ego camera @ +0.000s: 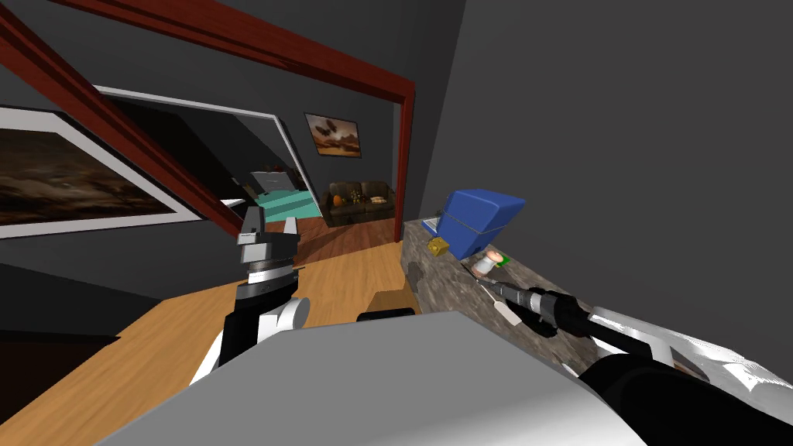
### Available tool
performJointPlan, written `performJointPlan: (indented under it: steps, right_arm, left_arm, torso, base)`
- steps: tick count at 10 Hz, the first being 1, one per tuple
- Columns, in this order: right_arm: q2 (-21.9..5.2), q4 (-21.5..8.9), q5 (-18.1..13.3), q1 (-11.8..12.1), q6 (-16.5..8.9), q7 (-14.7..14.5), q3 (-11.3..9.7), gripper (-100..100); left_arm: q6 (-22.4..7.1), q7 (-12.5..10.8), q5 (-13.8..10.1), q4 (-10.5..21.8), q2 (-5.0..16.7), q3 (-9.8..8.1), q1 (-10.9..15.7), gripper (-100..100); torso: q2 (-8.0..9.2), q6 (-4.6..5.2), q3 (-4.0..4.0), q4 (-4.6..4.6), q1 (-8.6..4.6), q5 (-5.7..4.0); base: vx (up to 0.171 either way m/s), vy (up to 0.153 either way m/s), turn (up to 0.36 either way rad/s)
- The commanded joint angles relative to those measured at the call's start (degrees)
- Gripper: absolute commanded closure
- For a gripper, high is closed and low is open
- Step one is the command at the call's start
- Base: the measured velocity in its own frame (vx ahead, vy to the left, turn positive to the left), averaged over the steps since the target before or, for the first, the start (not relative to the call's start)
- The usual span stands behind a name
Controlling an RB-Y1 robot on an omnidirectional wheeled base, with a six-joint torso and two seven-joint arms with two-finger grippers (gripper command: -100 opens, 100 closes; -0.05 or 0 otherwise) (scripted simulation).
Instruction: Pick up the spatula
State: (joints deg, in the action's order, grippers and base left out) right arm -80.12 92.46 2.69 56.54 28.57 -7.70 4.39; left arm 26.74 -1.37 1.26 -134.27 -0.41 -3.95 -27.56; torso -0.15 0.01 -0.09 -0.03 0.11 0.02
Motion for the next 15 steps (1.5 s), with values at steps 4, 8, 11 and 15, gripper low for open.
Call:
performJointPlan:
  steps: [4, 8, 11, 15]
  right_arm:
    - [-7.3, -4.7, -2.5, 2.9, 0.0, 1.4, -4.8, -100]
    - [-12.7, -7.4, -4.3, 5.7, -0.1, 2.3, -8.1, -100]
    - [-15.2, -8.7, -5.2, 7.2, -0.1, 2.8, -10.0, -100]
    - [-16.5, -9.4, -5.7, 8.0, 0.0, 3.1, -11.1, 0]
  left_arm:
    - [0.0, 0.0, 0.0, 0.0, 0.0, 0.0, 0.0, 0]
    - [0.0, 0.0, 0.0, 0.0, 0.0, 0.0, 0.0, 0]
    - [0.0, 0.0, 0.0, 0.0, 0.0, 0.0, 0.0, 0]
    - [0.0, 0.0, 0.0, 0.0, 0.0, 0.0, 0.0, 0]
  torso:
    - [0.05, 0.01, 0.03, 0.01, 0.02, 0.0]
    - [0.03, 0.01, 0.02, 0.01, 0.03, 0.01]
    - [0.09, 0.04, 0.05, 0.02, 0.05, 0.01]
    - [0.15, 0.06, 0.09, 0.04, 0.01, 0.0]
  base:
    - [0.037, 0.019, 0.131]
    - [0.034, 0.017, 0.111]
    - [0.028, 0.021, 0.06]
    - [0.016, 0.012, 0.045]
